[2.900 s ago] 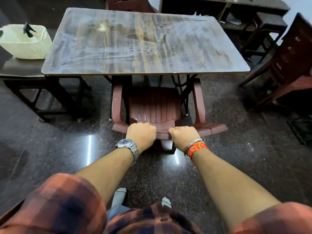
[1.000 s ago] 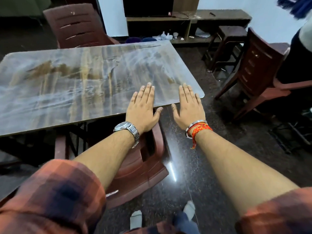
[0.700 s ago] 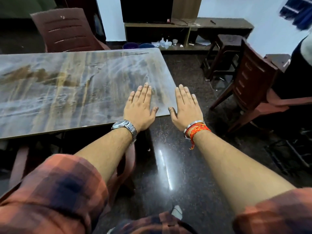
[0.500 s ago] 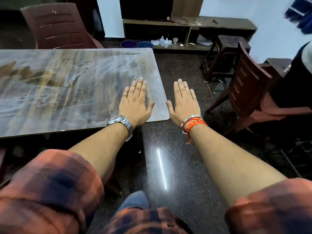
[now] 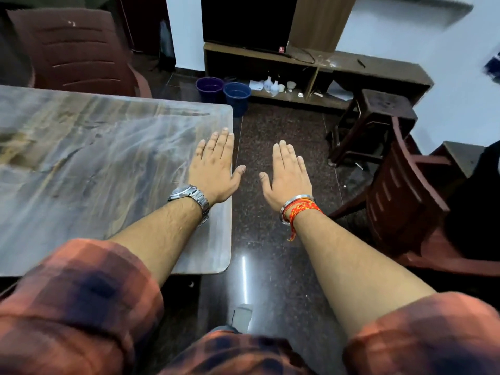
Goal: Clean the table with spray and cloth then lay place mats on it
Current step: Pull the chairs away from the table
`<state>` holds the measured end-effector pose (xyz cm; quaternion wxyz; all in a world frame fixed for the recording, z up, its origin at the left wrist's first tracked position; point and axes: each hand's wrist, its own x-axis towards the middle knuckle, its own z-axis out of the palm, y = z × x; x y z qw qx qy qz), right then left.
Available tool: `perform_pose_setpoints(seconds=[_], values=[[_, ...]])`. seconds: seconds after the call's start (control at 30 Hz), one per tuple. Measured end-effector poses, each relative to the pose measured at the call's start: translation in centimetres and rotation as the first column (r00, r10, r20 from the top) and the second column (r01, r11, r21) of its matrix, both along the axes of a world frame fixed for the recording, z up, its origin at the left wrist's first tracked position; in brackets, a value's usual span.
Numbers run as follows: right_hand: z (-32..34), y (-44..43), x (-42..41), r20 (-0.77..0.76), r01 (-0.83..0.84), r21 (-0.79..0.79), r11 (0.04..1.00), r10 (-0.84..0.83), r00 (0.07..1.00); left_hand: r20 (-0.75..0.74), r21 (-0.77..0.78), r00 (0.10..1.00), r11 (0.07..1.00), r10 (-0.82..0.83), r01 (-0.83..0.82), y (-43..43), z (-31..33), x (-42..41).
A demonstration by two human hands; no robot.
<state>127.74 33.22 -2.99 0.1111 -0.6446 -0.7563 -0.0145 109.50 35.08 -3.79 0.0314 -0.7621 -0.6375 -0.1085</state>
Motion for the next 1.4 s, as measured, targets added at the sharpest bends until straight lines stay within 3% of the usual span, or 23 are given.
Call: perform_pose_setpoints(seconds=[0.37,0.8,1.1,1.4], values=[[-0.1,20.8,3.2,0.022,-0.223,0.01,0.975,0.223,0.975,0.016,-0.042,0.967,0.967,0.253,-0.252,16.0,-0.3,4.1],[-0.1,45.7,6.3,-0.005,-0.543,0.005,0.839,0.543,0.839,0.065,-0.05,0.837,0.84,0.543,-0.54,34.6,-0.6,8.5],[-2.1,63.5,-3.5,0.01,-0.694,-0.063,0.718,0.695,0.719,0.099,-0.076,0.702,0.709,0.705,-0.701,50.6,-3.1,0.6],[1.2,80.1,-16.1,-0.041,-0.794,-0.075,0.603,0.794,0.607,0.087,-0.096,0.588,0.595,0.804,-0.798,66.2,-0.4,-9.9]])
